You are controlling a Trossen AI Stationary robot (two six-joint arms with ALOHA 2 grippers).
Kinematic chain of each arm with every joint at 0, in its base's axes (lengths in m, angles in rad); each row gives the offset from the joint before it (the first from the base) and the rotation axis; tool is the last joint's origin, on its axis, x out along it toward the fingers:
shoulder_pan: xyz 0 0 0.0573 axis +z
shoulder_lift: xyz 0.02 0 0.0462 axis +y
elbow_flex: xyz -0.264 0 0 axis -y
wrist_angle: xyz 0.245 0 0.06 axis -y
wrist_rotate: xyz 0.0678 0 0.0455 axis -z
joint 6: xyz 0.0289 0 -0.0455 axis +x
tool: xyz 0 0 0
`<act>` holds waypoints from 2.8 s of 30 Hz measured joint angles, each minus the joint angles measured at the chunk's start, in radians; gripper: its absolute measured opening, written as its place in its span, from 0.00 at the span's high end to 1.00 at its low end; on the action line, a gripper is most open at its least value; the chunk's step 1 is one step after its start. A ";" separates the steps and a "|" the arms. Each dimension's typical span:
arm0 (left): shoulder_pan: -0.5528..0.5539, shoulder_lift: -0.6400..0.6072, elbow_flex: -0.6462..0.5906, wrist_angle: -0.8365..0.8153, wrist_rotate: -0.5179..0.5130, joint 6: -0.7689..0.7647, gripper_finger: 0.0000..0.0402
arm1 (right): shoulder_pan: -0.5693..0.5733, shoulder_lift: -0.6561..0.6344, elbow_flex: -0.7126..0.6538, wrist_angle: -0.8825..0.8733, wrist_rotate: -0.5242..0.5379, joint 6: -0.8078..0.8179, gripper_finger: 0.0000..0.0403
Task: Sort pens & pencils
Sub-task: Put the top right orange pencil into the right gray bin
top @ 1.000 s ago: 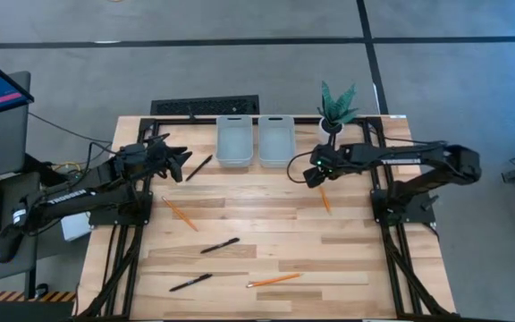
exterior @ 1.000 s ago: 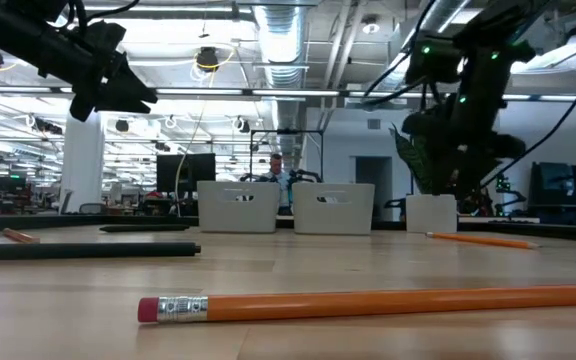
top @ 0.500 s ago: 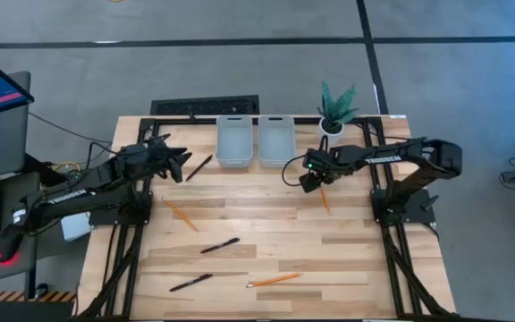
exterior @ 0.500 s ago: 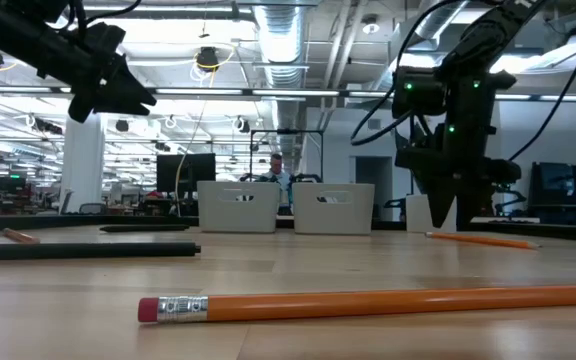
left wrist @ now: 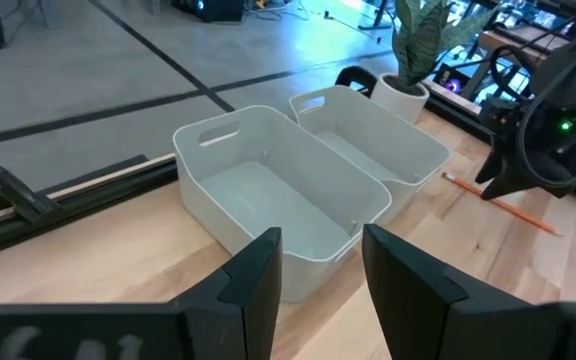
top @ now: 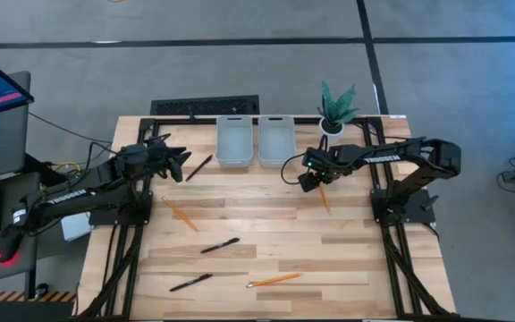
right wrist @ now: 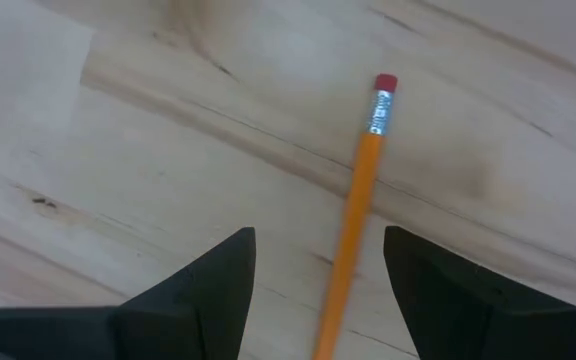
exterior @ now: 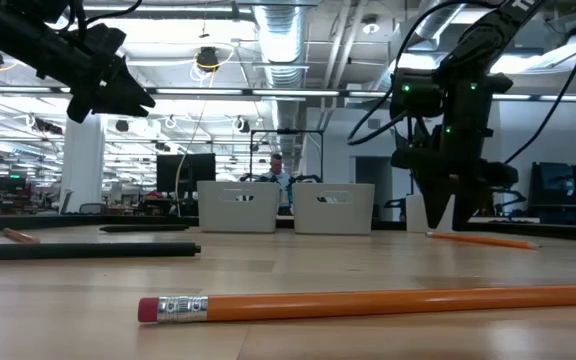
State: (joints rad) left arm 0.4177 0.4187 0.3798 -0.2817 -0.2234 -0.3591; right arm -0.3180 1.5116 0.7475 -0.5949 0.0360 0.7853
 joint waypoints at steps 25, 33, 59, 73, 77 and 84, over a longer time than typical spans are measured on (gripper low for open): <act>0.000 0.000 0.000 0.000 -0.001 -0.002 0.67 | -0.032 -0.001 0.000 -0.015 -0.010 0.021 0.39; 0.000 0.000 0.000 0.000 -0.001 -0.002 0.67 | -0.032 -0.001 0.000 -0.015 -0.013 0.019 0.39; 0.000 0.000 0.000 -0.001 -0.001 -0.003 0.67 | -0.032 -0.001 0.000 -0.022 -0.017 0.088 0.39; 0.000 0.000 0.000 -0.002 -0.001 -0.002 0.67 | -0.012 0.073 0.006 -0.017 -0.046 0.127 0.39; 0.000 0.000 0.000 -0.002 -0.001 -0.002 0.67 | -0.003 0.075 0.006 -0.016 -0.033 0.126 0.39; 0.000 0.000 0.000 -0.002 -0.001 -0.002 0.67 | -0.004 0.074 0.004 -0.027 -0.031 0.131 0.46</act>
State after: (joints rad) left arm 0.4179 0.4191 0.3798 -0.2836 -0.2241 -0.3607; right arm -0.3225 1.5856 0.7518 -0.6219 0.0051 0.9160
